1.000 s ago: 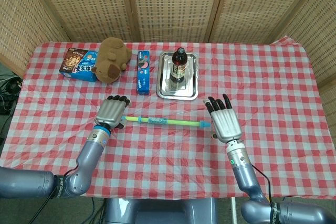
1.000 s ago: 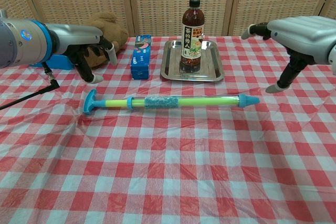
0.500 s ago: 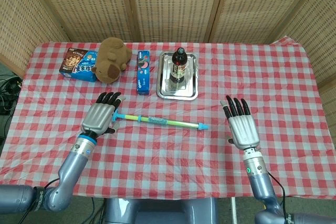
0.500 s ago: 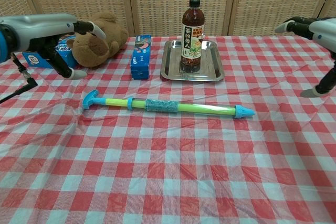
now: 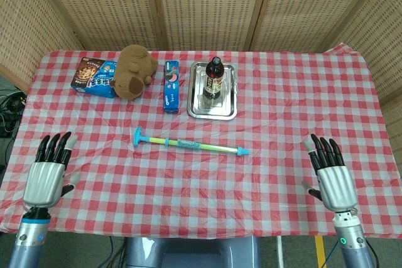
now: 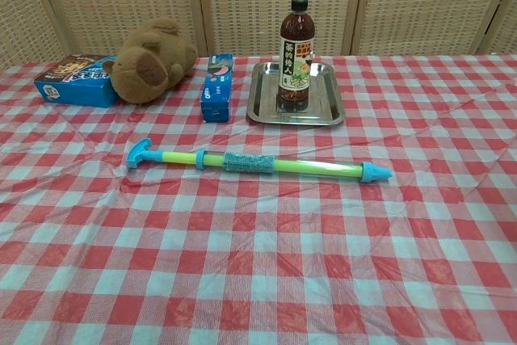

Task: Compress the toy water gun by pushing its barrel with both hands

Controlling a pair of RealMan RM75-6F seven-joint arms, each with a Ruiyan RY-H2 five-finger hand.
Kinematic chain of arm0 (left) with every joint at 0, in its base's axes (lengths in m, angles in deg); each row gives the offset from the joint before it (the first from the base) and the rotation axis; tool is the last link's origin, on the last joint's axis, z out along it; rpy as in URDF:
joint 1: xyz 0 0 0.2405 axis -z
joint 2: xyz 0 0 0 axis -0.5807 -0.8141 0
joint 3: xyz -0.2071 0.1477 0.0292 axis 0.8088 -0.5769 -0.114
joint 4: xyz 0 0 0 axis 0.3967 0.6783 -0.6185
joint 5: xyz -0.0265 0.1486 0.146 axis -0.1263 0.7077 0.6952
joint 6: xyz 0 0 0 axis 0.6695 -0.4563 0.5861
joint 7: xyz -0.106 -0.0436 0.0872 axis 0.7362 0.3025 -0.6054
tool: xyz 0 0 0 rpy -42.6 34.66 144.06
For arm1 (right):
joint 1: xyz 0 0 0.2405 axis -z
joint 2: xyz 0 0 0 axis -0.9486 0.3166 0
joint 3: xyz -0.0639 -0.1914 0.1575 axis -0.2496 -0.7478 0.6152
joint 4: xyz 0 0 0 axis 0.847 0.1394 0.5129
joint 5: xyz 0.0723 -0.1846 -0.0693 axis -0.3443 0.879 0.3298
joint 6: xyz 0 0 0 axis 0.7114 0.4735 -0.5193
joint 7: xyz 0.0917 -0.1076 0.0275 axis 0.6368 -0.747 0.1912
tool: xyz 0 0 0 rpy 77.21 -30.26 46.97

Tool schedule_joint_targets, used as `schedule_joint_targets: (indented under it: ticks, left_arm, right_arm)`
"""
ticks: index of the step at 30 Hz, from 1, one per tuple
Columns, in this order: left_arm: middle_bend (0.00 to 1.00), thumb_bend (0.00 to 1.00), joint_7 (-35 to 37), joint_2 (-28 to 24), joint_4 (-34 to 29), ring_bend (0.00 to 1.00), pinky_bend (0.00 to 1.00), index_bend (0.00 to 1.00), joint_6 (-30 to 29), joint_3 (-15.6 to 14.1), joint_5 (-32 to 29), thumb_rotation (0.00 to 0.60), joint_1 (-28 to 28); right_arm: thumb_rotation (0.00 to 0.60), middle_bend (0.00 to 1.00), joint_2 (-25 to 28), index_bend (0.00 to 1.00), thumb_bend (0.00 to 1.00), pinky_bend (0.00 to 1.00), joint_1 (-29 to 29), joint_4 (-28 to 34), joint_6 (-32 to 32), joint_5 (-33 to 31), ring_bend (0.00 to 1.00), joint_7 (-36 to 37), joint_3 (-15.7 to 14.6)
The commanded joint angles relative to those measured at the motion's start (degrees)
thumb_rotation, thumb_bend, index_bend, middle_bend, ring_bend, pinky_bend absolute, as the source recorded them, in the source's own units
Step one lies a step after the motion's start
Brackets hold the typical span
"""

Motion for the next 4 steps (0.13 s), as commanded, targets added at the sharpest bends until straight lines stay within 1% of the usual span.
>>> schedule_joint_targets:
  ticks: [1,4]
  left_arm:
    - [0.00,0.22,2.4,-0.3,2.1,0.00,0.00,0.00,-2.5,-1.2,2.7,0.600,-3.5]
    - [0.00,0.22,4.1,-0.3,4.1,0.00,0.00,0.00,-3.9,-1.3,4.3,0.600,-6.3]
  right_arm:
    - [0.600,0.00,0.7,0.00,0.17,0.00,2.1,-1.7,-1.8,1.6,0.00,2.4,-0.7]
    - [0.600,0.00,1.6,0.00,0.16,0.00,3.6,-2.1,-2.2,2.1,0.00,3.9,-1.1]
